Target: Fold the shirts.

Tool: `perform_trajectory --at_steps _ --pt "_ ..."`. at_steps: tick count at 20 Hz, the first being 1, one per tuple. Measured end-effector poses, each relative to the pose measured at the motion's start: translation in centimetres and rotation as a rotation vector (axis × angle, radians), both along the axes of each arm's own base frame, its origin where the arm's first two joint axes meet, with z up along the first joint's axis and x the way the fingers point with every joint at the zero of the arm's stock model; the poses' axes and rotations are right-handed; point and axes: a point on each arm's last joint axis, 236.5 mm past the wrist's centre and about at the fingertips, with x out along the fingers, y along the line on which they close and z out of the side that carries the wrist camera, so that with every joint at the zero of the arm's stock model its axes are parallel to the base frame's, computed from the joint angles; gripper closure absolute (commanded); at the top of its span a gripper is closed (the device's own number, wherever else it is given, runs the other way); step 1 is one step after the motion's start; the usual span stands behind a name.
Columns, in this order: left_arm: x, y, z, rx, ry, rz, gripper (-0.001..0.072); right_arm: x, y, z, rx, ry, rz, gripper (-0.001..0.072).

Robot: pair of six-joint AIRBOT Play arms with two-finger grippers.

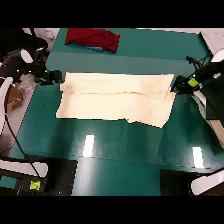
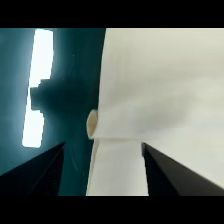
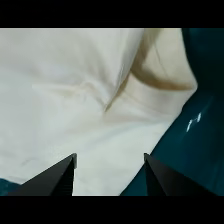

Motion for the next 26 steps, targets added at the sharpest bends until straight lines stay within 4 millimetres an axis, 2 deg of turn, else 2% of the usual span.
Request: perform_trajectory --at_steps 3,5,8,10,12,16,21,24,26 --pt "-4.4 -1.1 -0.4 -0.053 0.104 -0.041 0.0157 -3.7 0.1 0.0 0.099 -0.003 -0.066 0.0226" --pt "-7.4 -1.9 -1.4 -0.085 0.172 -0.064 0.0157 -6.4 0.6 -0.4 0.174 0.000 -0.099 0.0226" --pt "-11.9 -2.9 -3.2 -0.192 0.246 -0.058 0.0157 -8.9 1.3 -0.5 0.260 -0.030 -0.146 0.0226" --pt "-13.9 -2.5 -4.0 -0.272 0.253 -0.013 0.0156 -9.7 1.0 -0.3 0.280 -0.069 -0.178 0.0226" --pt "-14.6 -1.9 -4.5 -0.353 0.217 0.050 0.0156 -10.4 0.8 0.3 0.297 -0.097 -0.199 0.0226" --pt "-14.4 -1.5 -4.9 -0.424 0.155 0.100 0.0157 -11.6 -0.3 0.5 0.307 -0.121 -0.239 0.0226" --pt "-15.1 -0.8 -6.1 -0.420 0.169 0.115 0.0158 -12.6 -0.1 0.7 0.319 -0.123 -0.237 0.0226" --pt "-15.7 -1.0 -6.9 -0.422 0.182 0.124 0.0158 -12.6 0.1 0.7 0.316 -0.133 -0.233 0.0226" --pt "-15.7 -1.9 -7.2 -0.457 0.174 0.130 0.0158 -12.5 0.0 0.7 0.313 -0.137 -0.235 0.0225"
